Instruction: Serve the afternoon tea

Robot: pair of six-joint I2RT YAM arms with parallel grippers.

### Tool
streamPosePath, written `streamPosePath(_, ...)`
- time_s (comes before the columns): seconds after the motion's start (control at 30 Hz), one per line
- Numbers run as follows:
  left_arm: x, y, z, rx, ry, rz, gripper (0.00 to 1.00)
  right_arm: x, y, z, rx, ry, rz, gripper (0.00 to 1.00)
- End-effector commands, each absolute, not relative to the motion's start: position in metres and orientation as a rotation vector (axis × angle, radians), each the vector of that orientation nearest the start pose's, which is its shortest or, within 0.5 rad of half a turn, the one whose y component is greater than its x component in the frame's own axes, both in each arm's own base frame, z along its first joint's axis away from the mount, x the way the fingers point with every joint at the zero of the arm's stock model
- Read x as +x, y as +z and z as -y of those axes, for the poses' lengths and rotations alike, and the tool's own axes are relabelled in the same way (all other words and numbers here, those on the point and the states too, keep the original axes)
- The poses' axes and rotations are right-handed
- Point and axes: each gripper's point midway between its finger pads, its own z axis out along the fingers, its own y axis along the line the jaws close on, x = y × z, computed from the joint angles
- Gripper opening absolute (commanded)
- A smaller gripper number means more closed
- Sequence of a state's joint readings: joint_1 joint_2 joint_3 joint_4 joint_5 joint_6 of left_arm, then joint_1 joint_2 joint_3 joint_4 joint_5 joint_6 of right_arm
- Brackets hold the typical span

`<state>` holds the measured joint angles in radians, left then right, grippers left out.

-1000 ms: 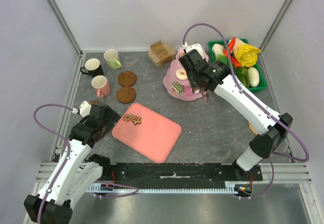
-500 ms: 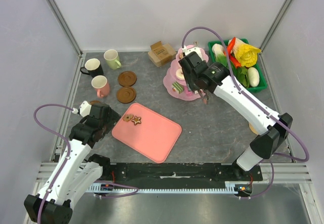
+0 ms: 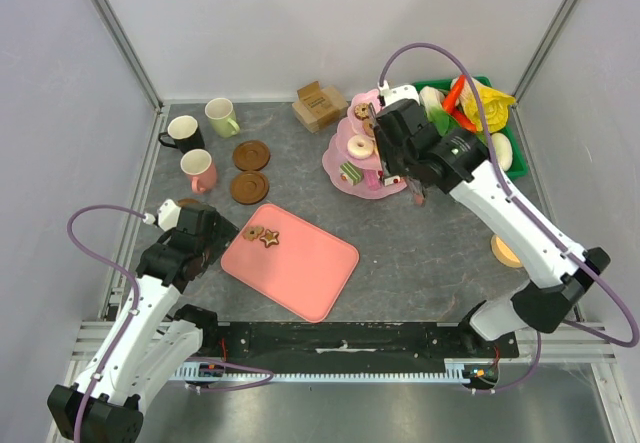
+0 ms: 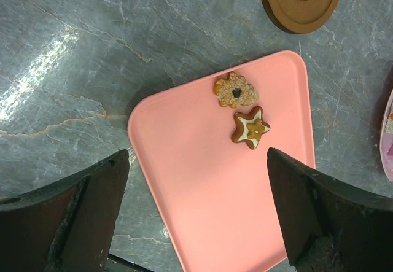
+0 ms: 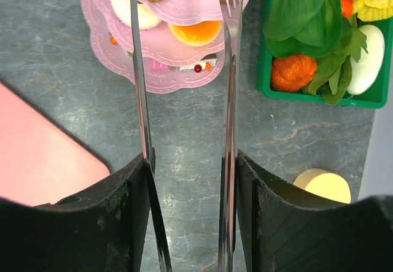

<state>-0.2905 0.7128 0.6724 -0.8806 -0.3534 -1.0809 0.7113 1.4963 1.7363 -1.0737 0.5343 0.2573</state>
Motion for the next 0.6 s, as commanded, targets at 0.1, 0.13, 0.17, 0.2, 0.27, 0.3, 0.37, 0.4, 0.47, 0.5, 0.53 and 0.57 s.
streamPosePath(0.1,0.208,0.147,0.038,-0.97,-0.223,-2.169,0.99,0.275,0.315,-0.224,-0.568,0.13,-2.14,0.59)
streamPosePath(0.13,0.207,0.149,0.037,-0.966,-0.219,-2.17,0.99,0.268,0.308,-0.239,-0.64,0.142,-2.136,0.59)
streamPosePath(0.17,0.205,0.149,0.037,-0.958,-0.215,-2.178,0.99,0.259,0.301,-0.255,-0.712,0.156,-2.127,0.59)
streamPosePath(0.2,0.203,0.151,0.037,-0.945,-0.214,-2.186,0.99,0.252,0.294,-0.271,-0.786,0.164,-2.117,0.59)
streamPosePath(0.27,0.199,0.155,0.036,-0.924,-0.206,-2.196,0.99,0.241,0.277,-0.301,-0.912,0.193,-2.101,0.59)
streamPosePath(0.3,0.196,0.157,0.034,-0.911,-0.199,-2.2,0.99,0.235,0.263,-0.314,-0.984,0.212,-2.102,0.59)
streamPosePath(0.37,0.19,0.16,0.031,-0.899,-0.183,-2.203,0.99,0.23,0.239,-0.336,-1.087,0.224,-2.101,0.6)
streamPosePath(0.4,0.186,0.162,0.028,-0.892,-0.17,-2.207,0.99,0.228,0.227,-0.341,-1.132,0.214,-2.114,0.6)
streamPosePath(0.47,0.18,0.166,0.023,-0.881,-0.148,-2.196,0.99,0.227,0.202,-0.352,-1.215,0.181,-2.127,0.6)
streamPosePath(0.5,0.177,0.166,0.019,-0.882,-0.134,-2.191,0.99,0.225,0.192,-0.356,-1.258,0.177,-2.132,0.6)
streamPosePath(0.53,0.175,0.169,0.019,-0.884,-0.147,-2.181,1.0,0.221,0.182,-0.36,-1.298,0.175,-2.138,0.61)
streamPosePath(0.57,0.174,0.173,0.021,-0.874,-0.172,-2.173,0.99,0.218,0.172,-0.363,-1.331,0.178,-2.145,0.61)
